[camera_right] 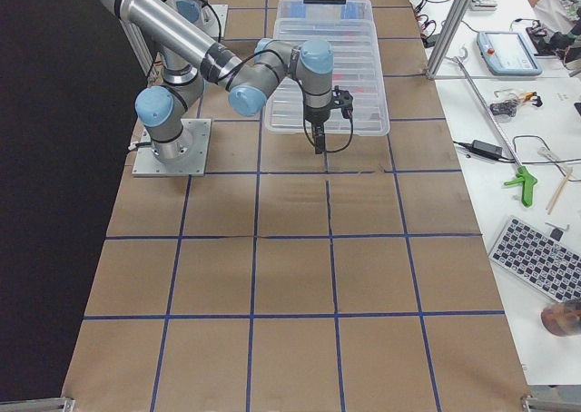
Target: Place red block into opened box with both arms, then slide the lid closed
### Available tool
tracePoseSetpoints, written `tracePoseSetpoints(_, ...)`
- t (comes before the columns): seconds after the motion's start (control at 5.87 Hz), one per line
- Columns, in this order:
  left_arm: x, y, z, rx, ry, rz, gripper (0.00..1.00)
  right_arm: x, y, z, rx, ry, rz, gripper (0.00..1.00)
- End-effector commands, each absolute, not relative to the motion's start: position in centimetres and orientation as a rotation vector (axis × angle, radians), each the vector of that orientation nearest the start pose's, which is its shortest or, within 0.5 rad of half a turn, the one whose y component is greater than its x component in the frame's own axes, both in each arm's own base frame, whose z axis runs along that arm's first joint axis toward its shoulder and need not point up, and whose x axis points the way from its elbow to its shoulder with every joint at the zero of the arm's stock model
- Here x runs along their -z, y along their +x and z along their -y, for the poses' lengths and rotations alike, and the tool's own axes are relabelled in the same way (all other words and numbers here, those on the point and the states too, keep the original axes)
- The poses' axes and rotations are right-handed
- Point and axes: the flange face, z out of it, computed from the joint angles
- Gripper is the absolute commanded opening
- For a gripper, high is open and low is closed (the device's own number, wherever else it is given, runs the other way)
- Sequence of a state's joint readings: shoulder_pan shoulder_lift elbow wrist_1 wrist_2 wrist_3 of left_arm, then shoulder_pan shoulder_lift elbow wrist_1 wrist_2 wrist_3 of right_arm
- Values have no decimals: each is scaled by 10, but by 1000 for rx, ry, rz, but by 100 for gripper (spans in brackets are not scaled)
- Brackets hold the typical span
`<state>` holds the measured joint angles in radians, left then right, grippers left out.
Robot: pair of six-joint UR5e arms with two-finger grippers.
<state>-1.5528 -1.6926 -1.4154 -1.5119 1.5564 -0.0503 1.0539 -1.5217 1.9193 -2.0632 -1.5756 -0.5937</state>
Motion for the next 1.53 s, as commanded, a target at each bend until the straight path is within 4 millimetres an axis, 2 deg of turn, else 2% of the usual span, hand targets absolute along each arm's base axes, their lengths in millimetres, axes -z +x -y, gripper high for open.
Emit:
tracePoseSetpoints(0.0,-507,-125,547,106,-92,-3139,99,-348,-162,484,127,-98,-3198,100)
tracePoseSetpoints(0.34,-493,-125,539,46,-87,-3139,99,-348,-183,476,124,-54,-3201,100)
tracePoseSetpoints(0.51,-495,-121,536,51,-89,-3143,99,-348,-189,474,124,-37,-3202,100)
tracePoseSetpoints(0.68,-495,-122,539,63,61,-3142,99,-348,-189,473,126,-32,-3203,100)
tracePoseSetpoints(0.85,-504,-118,535,91,253,-3125,99,-360,-185,472,155,-15,-3210,100)
tracePoseSetpoints(1.02,-513,-106,530,105,376,-3101,99,-392,-183,483,232,-30,-3233,100)
tracePoseSetpoints(1.19,-504,-88,535,80,410,-3109,99,-418,-159,498,230,-74,-3226,100)
tracePoseSetpoints(1.36,-494,-84,529,59,512,-3108,99,-451,-121,513,212,-47,-3210,100)
